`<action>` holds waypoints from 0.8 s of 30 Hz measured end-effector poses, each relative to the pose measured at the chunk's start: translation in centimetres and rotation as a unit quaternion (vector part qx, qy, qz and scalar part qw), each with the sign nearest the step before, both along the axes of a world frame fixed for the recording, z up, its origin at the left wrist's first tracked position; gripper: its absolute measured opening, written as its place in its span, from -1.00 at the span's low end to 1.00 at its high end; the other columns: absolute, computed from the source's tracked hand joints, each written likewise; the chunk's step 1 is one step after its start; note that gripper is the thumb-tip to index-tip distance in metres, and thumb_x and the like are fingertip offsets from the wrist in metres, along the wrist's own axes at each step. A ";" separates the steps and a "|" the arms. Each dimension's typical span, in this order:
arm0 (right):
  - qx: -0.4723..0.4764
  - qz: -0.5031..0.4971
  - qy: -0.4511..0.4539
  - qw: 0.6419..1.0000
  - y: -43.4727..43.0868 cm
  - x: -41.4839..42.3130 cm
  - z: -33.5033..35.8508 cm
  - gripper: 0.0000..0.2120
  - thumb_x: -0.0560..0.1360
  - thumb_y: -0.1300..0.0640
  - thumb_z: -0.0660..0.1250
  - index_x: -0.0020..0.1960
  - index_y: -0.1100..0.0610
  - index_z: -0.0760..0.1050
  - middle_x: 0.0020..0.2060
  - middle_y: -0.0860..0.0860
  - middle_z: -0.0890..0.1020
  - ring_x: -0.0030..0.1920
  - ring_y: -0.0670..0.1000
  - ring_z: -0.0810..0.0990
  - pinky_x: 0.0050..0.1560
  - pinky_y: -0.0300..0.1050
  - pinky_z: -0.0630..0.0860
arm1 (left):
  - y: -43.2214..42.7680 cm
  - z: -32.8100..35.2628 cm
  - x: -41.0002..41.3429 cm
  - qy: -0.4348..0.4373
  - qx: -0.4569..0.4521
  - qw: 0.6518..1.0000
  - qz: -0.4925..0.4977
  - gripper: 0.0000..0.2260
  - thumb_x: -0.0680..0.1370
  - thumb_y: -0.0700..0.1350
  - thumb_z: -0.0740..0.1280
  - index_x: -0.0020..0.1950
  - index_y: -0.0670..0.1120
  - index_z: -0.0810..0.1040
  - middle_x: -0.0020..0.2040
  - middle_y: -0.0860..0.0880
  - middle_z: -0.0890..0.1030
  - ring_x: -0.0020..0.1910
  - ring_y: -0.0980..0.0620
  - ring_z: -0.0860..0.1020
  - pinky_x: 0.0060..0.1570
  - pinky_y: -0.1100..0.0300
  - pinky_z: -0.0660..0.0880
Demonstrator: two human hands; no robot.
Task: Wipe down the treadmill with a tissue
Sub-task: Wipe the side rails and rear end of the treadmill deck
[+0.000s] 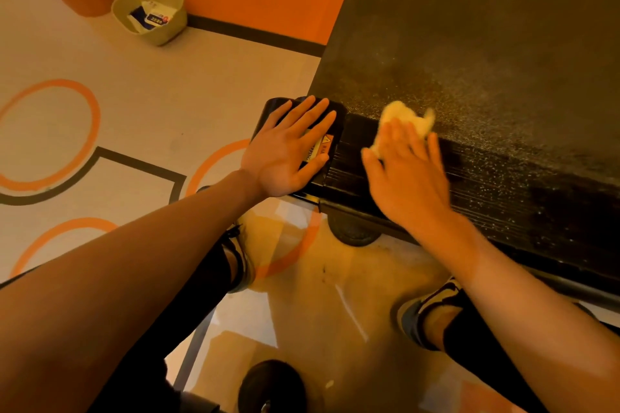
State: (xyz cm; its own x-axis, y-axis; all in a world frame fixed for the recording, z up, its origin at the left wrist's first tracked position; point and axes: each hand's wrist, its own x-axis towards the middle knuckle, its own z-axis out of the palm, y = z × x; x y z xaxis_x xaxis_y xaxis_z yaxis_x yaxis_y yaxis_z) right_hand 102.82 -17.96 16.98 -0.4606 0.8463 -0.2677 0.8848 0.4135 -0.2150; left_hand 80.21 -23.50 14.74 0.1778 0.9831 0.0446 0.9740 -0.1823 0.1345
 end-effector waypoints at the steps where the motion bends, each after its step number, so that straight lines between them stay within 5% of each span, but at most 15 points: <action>1: -0.004 0.025 0.010 1.000 0.0 -2.4 0.1 -0.33 0.70 -0.24 -0.25 0.70 0.09 -0.11 0.69 0.05 -0.04 0.67 0.05 -0.19 0.64 0.14 -0.28 | 0.0 0.0 0.0 -0.003 0.000 1.000 0.003 -0.39 0.70 0.22 -0.03 0.68 -0.07 0.19 0.68 -0.09 0.16 0.68 -0.10 0.05 0.62 -0.13 0.01; 5: 0.012 0.112 0.014 0.994 -0.6 -1.9 0.2 -0.38 0.72 -0.19 -0.25 0.70 0.06 -0.08 0.69 -0.01 -0.02 0.67 -0.02 -0.16 0.65 0.13 -0.23 | -0.1 0.0 0.0 -0.017 0.003 1.000 -0.001 -0.40 0.70 0.20 0.00 0.67 -0.08 0.20 0.68 -0.10 0.17 0.68 -0.10 0.06 0.63 -0.10 -0.01; 9: -0.018 0.058 -0.049 0.997 -0.1 4.4 0.8 -0.28 0.62 -0.26 -0.38 0.70 0.04 -0.16 0.69 -0.05 -0.10 0.66 -0.07 -0.24 0.64 0.10 -0.29 | 0.0 -0.3 -0.1 -0.004 0.013 1.000 -0.003 -0.40 0.70 0.19 0.00 0.68 -0.08 0.19 0.68 -0.09 0.15 0.68 -0.08 0.04 0.63 -0.13 0.00; 11: -0.028 0.033 -0.030 0.999 0.6 1.2 0.6 -0.33 0.68 -0.23 -0.29 0.70 0.07 -0.15 0.69 -0.02 -0.10 0.66 -0.02 -0.23 0.63 0.11 -0.31 | 0.0 -0.3 -0.2 0.002 0.010 1.000 0.001 -0.39 0.70 0.21 -0.02 0.68 -0.07 0.17 0.68 -0.08 0.15 0.68 -0.07 0.03 0.63 -0.13 0.00; 15: -0.014 0.075 0.002 0.997 0.4 -4.4 0.1 -0.37 0.72 -0.20 -0.25 0.70 0.08 -0.12 0.69 -0.01 -0.07 0.67 -0.01 -0.20 0.64 0.12 -0.28 | 0.0 -0.5 0.1 -0.001 0.019 1.000 0.007 -0.41 0.71 0.19 0.00 0.67 -0.08 0.21 0.67 -0.09 0.19 0.67 -0.08 0.07 0.62 -0.12 0.03; 20: 0.018 0.072 -0.012 0.997 -3.6 4.5 0.5 -0.25 0.60 -0.25 -0.38 0.69 0.07 -0.06 0.68 -0.02 0.01 0.67 -0.04 -0.14 0.65 0.09 -0.21 | 0.2 -0.5 -0.3 0.010 0.009 1.000 -0.001 -0.39 0.70 0.21 -0.02 0.68 -0.07 0.18 0.68 -0.09 0.16 0.67 -0.09 0.05 0.62 -0.16 0.03; 24: 0.023 0.099 0.008 0.995 -5.9 2.2 -0.5 -0.31 0.64 -0.23 -0.34 0.69 0.06 -0.08 0.68 -0.01 -0.02 0.67 0.03 -0.13 0.65 0.14 -0.17 | 0.1 -0.9 -0.4 0.010 0.020 1.000 0.001 -0.40 0.70 0.21 -0.01 0.68 -0.07 0.19 0.68 -0.09 0.17 0.67 -0.10 0.07 0.62 -0.15 0.02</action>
State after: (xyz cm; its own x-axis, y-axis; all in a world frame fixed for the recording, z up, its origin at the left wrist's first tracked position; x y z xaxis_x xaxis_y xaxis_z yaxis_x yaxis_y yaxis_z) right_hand 105.04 -23.81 16.44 -0.6235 0.7494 -0.2227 0.7815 0.5890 -0.2058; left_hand 79.80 -23.42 13.85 0.1768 0.9810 0.0801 0.9768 -0.1848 0.1079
